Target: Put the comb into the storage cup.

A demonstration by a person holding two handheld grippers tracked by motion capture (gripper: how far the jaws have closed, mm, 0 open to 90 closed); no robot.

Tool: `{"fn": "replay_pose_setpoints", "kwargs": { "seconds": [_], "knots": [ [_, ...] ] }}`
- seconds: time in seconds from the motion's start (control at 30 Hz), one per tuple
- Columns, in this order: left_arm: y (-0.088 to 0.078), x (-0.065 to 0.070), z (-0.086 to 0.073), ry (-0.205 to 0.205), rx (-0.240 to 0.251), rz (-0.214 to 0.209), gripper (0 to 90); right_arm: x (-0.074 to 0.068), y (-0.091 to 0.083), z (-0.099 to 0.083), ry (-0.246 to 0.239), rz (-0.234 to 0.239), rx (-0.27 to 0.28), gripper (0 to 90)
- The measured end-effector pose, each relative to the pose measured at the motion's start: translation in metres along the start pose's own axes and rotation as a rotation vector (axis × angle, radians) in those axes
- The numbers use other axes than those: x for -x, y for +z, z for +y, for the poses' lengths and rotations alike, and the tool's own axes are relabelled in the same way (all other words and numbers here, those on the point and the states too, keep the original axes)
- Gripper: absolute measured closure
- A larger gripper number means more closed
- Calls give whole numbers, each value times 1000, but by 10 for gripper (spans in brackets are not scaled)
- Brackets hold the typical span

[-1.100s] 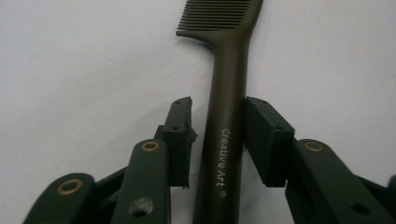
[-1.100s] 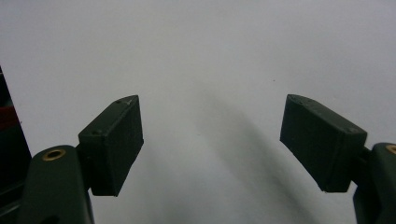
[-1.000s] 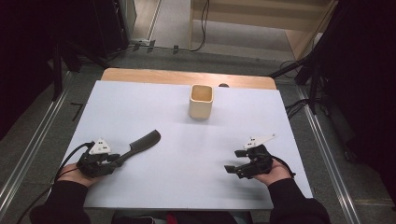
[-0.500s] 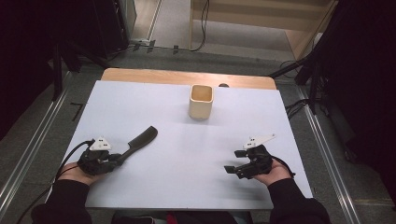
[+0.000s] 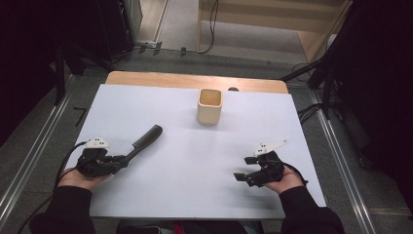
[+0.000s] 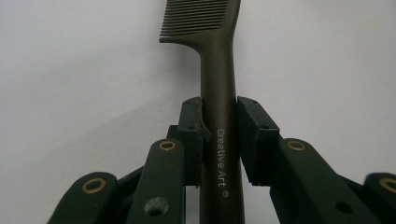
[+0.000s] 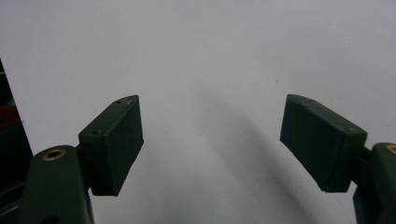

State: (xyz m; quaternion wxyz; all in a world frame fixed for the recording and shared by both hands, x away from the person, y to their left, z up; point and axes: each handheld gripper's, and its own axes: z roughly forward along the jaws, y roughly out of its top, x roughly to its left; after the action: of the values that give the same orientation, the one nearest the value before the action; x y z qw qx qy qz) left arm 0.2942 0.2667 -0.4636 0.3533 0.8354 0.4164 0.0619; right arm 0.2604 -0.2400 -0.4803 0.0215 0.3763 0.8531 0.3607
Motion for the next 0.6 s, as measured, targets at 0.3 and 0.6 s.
{"fn": "replay_pose_setpoints", "kwargs": {
  "seconds": [0.3, 0.6],
  "knots": [
    [-2, 1, 8, -54, 49, -24, 729, 0, 0, 0, 6, -2, 5, 196],
    [0, 11, 20, -70, 103, -74, 729, -1, 0, 0, 0, -4, 4, 196]
  ]
}}
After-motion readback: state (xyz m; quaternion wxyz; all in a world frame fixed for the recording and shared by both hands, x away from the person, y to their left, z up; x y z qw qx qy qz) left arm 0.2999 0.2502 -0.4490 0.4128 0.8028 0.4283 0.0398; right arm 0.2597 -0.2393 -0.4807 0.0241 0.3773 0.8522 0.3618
